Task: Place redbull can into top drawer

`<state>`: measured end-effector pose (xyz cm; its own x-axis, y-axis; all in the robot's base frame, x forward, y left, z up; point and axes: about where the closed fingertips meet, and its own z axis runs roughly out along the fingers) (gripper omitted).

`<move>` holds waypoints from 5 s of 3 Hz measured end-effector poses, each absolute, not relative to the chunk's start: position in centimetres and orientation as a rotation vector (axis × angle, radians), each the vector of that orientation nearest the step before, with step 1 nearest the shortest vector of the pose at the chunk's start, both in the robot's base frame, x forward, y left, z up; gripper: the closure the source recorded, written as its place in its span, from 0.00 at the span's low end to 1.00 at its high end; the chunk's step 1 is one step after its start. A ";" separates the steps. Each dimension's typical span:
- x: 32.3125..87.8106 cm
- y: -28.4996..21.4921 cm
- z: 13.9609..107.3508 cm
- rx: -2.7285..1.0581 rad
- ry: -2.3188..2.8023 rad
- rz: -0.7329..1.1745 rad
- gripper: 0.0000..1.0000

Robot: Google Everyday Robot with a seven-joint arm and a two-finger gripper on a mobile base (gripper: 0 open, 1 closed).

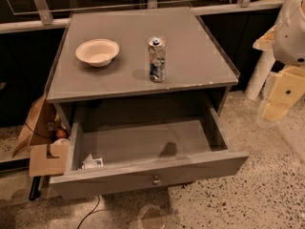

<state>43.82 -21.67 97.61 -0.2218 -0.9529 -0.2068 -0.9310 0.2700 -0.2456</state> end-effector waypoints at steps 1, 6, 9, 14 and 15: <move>44.1 -21.7 97.6 -1.709 2.235 -0.104 0.00; 62.5 -17.6 95.3 -1.232 2.041 0.122 0.00; 68.2 -9.8 92.4 -1.282 1.931 0.276 0.00; 66.6 -3.5 88.6 -1.396 1.903 0.463 0.19; 66.6 -3.5 88.6 -1.396 1.904 0.464 0.42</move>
Offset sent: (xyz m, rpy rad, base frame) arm 0.0600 -0.0091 -0.0256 0.1635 -0.0811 -0.1543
